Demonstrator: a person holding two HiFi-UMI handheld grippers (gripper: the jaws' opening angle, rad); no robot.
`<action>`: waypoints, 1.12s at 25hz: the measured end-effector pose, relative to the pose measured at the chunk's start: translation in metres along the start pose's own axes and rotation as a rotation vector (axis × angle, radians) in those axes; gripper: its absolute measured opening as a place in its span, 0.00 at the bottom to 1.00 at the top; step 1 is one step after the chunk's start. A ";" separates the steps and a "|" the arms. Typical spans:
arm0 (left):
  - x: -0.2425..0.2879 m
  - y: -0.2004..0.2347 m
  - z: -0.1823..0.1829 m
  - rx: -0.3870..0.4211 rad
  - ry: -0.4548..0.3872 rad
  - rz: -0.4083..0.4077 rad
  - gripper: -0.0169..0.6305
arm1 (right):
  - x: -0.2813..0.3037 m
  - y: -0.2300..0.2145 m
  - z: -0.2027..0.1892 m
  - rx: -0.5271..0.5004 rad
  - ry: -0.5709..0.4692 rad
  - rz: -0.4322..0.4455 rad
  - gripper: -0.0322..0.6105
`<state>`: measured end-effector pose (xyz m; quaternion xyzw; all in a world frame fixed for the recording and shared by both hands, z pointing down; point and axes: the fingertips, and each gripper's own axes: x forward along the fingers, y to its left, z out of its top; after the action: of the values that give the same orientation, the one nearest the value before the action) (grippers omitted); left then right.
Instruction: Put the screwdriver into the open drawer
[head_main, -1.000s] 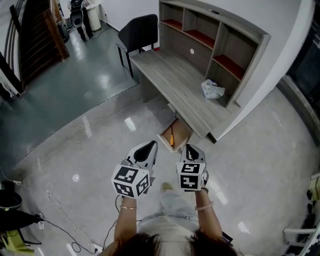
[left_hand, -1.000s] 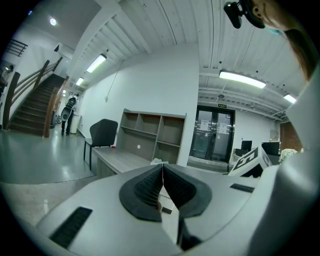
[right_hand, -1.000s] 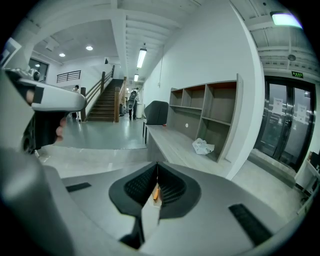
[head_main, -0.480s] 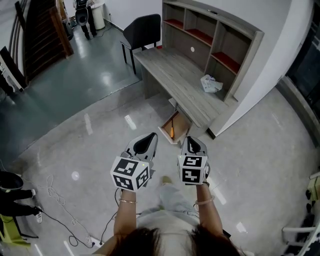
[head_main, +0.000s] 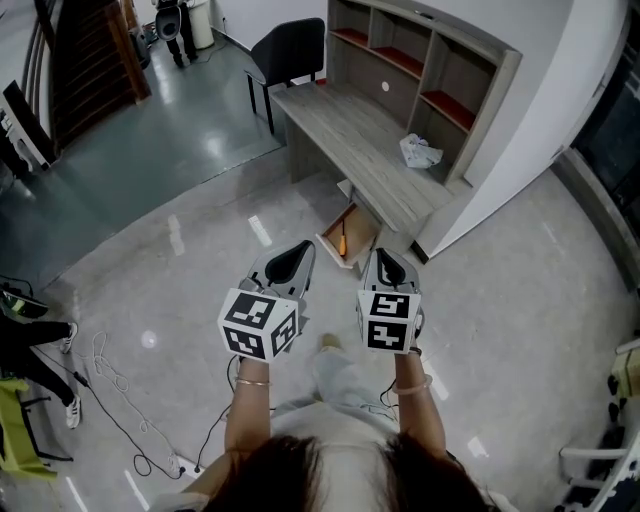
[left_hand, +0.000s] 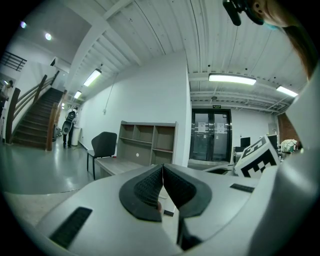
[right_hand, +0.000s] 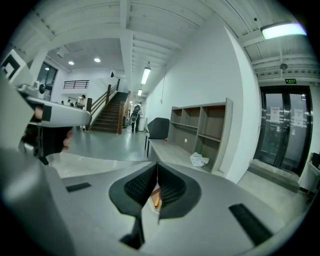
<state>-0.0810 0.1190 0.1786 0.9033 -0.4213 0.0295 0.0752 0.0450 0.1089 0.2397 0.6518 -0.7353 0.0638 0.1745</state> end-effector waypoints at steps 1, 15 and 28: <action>-0.003 -0.002 0.001 0.002 -0.002 0.002 0.05 | -0.005 0.000 0.002 -0.001 -0.009 0.000 0.09; -0.039 -0.031 -0.004 0.015 -0.005 0.030 0.05 | -0.068 0.013 0.020 -0.002 -0.130 0.036 0.09; -0.055 -0.040 -0.002 0.029 -0.012 0.027 0.05 | -0.093 0.027 0.023 0.022 -0.150 0.064 0.09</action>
<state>-0.0853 0.1864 0.1701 0.8986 -0.4336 0.0311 0.0590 0.0233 0.1923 0.1907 0.6328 -0.7660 0.0283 0.1098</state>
